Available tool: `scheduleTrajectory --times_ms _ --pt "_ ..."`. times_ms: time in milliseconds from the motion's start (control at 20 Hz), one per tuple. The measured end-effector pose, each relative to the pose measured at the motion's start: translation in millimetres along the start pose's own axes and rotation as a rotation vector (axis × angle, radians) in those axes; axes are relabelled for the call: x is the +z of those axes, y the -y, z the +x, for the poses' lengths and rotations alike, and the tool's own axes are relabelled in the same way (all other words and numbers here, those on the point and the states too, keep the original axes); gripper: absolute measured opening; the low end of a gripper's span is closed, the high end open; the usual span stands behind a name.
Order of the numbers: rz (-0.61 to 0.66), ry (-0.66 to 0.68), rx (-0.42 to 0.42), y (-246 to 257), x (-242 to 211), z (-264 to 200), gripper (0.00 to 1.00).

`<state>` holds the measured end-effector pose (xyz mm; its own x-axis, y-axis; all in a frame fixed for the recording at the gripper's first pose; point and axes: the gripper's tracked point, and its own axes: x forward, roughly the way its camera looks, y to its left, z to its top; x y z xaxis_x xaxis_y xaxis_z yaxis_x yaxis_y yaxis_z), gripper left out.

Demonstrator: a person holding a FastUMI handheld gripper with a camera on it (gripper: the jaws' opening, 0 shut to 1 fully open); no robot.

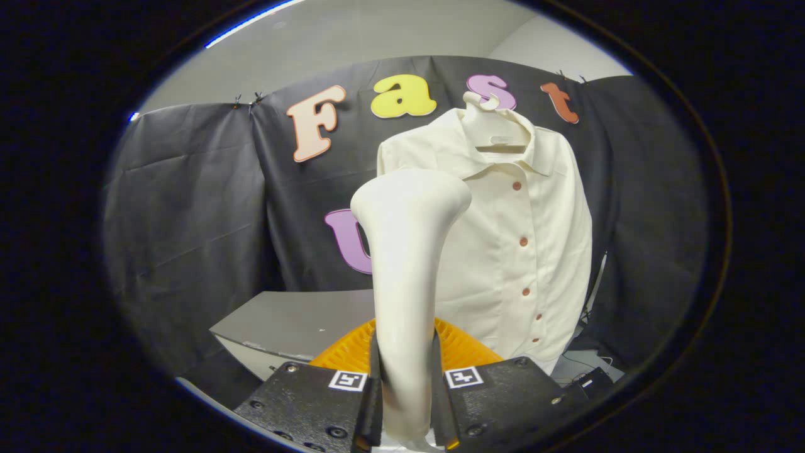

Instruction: Iron the clothes twice with a garment steamer, once on the left side and once on the right side.

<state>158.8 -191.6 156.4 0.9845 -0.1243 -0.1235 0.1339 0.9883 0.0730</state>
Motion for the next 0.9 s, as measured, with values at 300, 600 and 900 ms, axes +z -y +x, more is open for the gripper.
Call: scheduleTrajectory --times_ms 300,600,900 --pt "0.012 -0.006 -0.063 53.8 14.7 61.1 0.31" --pt "0.007 -0.015 -0.026 66.1 6.2 87.8 0.31" --pt "0.041 -0.128 -0.01 80.8 -66.3 92.6 0.31"
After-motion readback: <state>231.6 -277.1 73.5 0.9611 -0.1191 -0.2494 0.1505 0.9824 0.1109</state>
